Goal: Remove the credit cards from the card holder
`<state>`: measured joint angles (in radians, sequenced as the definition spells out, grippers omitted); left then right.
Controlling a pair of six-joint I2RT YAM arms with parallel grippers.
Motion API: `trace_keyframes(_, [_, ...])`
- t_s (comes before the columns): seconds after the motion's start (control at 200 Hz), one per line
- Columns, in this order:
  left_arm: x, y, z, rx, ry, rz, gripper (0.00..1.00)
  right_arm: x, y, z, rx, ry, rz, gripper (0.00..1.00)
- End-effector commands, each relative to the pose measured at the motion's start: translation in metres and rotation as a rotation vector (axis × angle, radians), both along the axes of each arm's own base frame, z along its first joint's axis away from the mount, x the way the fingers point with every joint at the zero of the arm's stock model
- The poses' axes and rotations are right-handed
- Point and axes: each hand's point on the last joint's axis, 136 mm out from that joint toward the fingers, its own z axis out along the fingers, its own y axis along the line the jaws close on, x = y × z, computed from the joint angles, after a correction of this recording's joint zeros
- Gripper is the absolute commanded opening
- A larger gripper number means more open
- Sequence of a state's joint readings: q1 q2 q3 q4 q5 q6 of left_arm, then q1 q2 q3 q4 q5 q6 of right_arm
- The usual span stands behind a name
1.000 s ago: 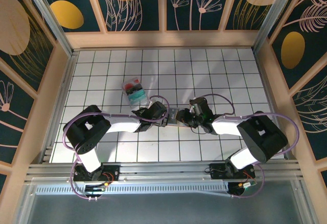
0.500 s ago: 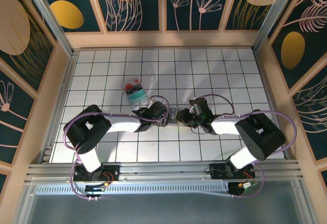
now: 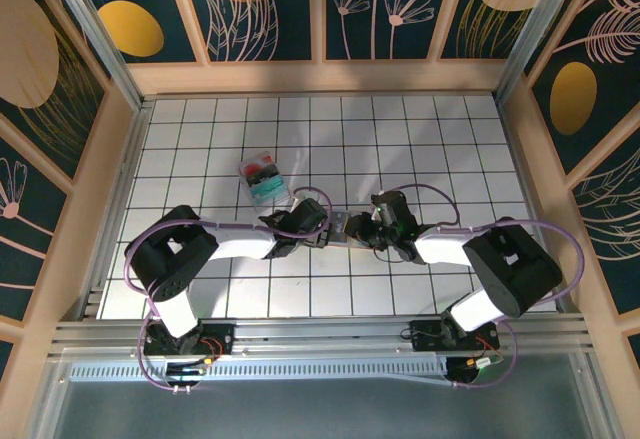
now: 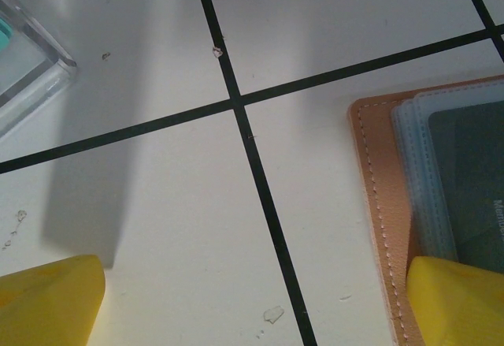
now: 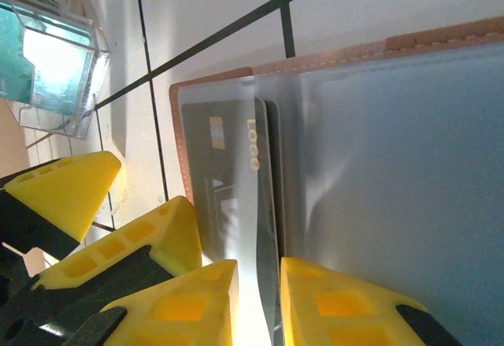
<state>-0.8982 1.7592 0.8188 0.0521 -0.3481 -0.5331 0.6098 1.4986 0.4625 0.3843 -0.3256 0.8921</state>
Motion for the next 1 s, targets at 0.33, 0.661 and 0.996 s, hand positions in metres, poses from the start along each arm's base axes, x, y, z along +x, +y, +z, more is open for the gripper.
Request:
trace_keyframes(0.33, [-0.012, 0.006, -0.019, 0.061, 0.063, -0.017, 0.98, 0.003, 0.008, 0.001, 0.023, -0.009, 0.021, 0.22])
trace_keyframes(0.661, [-0.012, 0.007, -0.019, 0.067, 0.060, -0.014, 0.98, 0.000, 0.002, -0.011, -0.010, 0.016, 0.006, 0.24])
trace_keyframes(0.996, [-0.012, 0.007, -0.021, 0.071, 0.064, -0.016, 0.98, 0.000, 0.009, -0.009, 0.031, 0.002, 0.030, 0.24])
